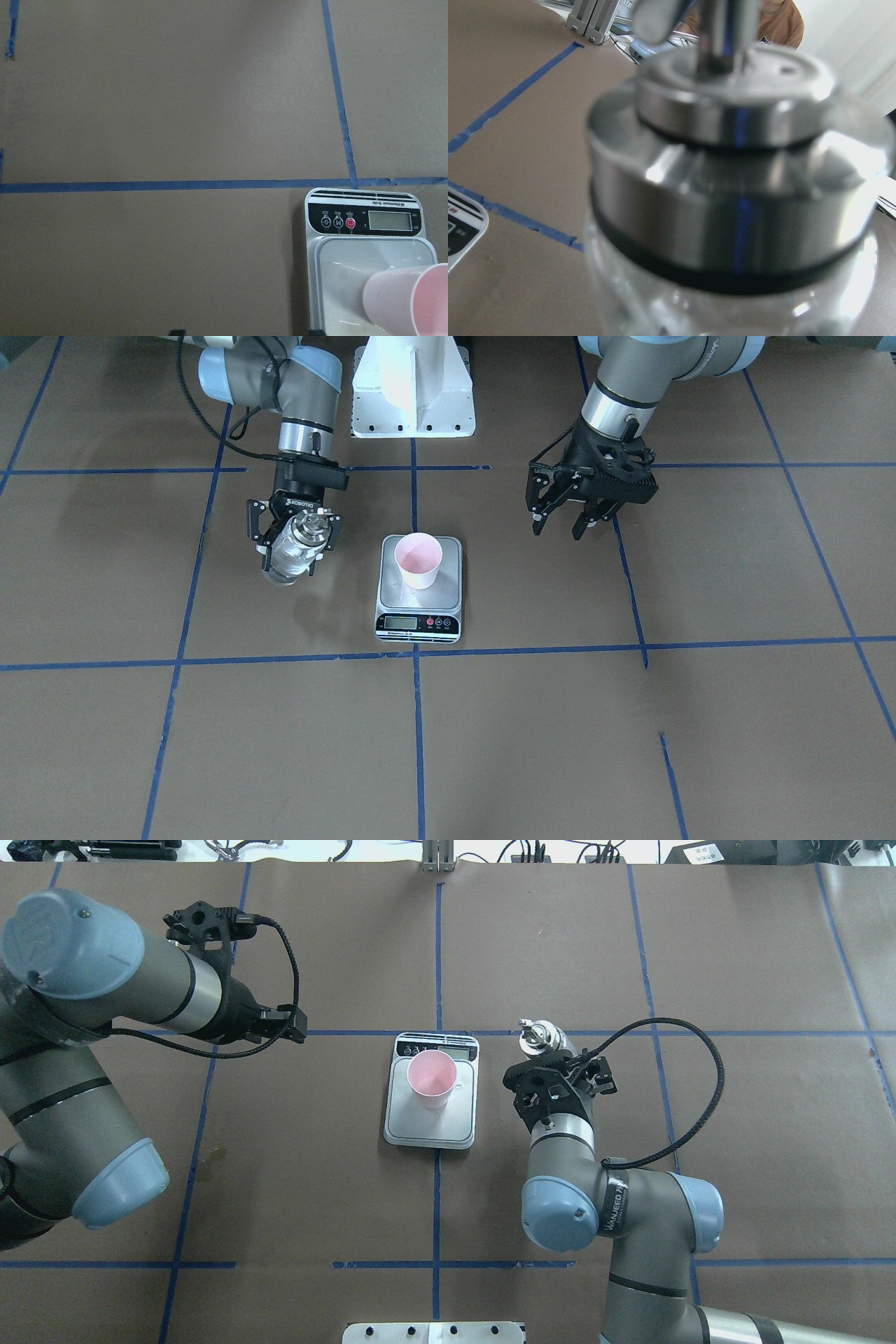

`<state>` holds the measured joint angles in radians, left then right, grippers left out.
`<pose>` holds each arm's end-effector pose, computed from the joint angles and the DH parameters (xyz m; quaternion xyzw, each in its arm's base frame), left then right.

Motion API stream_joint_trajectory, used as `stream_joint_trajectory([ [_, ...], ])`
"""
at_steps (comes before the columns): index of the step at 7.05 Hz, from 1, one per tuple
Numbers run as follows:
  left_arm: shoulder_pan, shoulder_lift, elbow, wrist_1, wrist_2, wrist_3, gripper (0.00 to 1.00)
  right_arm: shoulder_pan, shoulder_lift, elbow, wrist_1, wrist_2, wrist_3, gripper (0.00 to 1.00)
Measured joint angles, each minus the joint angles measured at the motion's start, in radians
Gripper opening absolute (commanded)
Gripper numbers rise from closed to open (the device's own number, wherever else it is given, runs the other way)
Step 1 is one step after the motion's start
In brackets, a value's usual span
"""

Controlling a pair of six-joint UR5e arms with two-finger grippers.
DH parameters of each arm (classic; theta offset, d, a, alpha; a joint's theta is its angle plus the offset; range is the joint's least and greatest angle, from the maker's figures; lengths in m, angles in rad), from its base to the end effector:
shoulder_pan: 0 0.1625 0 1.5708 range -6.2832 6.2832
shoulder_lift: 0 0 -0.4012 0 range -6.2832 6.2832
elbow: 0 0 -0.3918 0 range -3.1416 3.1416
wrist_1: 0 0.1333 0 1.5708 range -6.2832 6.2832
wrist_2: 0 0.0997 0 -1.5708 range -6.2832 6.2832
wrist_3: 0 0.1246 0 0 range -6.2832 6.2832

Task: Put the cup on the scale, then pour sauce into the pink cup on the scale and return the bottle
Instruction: 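Carry the bottle with the right gripper over the pink cup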

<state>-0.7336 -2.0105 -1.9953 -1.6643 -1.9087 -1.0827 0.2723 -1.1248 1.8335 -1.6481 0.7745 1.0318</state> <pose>0.3682 -0.4558 0.2136 0.1383 0.4577 -0.0302 0.8778 -0.5204 -0.3762 0.2809 0.4516 -0.1175 0.0028 0.8845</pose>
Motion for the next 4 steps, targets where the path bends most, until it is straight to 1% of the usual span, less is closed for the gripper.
stream_joint_trajectory([
  [1,-0.003,0.005,-0.001,0.000,0.000,0.007,0.66,0.001,0.027,0.000,-0.047,0.028,-0.002,0.00],
  [2,-0.003,0.007,-0.002,0.000,0.001,0.012,0.66,0.003,0.038,0.000,-0.062,0.058,-0.007,0.00],
  [4,-0.004,0.008,-0.001,0.000,0.002,0.016,0.66,0.005,0.045,-0.013,-0.076,0.072,-0.077,0.00],
])
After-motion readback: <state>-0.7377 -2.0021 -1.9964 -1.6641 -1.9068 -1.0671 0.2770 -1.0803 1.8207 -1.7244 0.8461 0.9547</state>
